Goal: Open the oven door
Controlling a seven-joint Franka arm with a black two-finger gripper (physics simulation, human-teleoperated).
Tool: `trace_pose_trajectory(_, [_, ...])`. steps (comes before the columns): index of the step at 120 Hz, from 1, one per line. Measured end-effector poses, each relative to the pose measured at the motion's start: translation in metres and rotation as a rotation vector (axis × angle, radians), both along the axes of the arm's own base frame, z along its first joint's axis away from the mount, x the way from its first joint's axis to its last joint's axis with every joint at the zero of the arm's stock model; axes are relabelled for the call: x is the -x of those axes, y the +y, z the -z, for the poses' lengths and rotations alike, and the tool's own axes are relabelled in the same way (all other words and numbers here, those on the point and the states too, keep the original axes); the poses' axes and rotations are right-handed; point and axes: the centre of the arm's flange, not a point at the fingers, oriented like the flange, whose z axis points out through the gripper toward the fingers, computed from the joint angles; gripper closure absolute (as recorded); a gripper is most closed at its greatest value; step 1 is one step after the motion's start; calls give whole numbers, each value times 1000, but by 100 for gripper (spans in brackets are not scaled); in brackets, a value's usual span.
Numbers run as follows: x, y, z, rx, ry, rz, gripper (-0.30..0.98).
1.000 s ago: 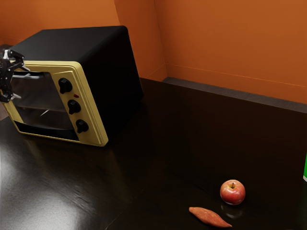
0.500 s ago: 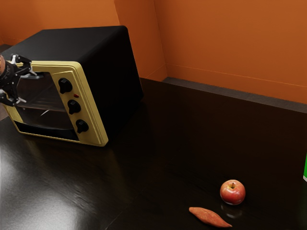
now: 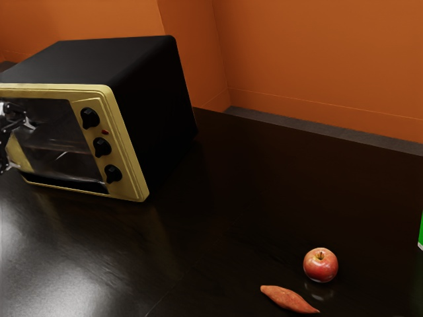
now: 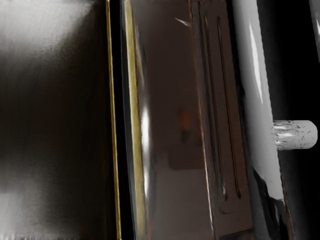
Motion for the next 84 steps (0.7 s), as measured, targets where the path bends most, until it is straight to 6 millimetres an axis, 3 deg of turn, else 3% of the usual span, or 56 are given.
trace_pose_trajectory(12, [42,-11,16,7,-13,-33,0])
trace_pose_trajectory(30, [124,-30,36,1,-62,-123,0])
trace_pose_trajectory(41, [171,-69,41,-71,-98,-175,0])
trace_pose_trajectory(46, [179,-88,39,-116,-101,-182,0])
trace_pose_trajectory(49, [173,-96,31,-145,-90,-168,0])
trace_pose_trajectory(52, [154,-104,1,-189,-71,-133,1])
trace_pose_trajectory(56, [117,-118,-46,-232,-33,-66,1])
trace_pose_trajectory(63, [34,-150,-134,-233,-8,122,1])
trace_pose_trajectory(68, [-15,-173,-181,-200,15,250,0])
trace_pose_trajectory(74, [-53,-207,-191,-124,77,382,0])
trace_pose_trajectory(84, [-88,-259,-162,-1,230,532,0])
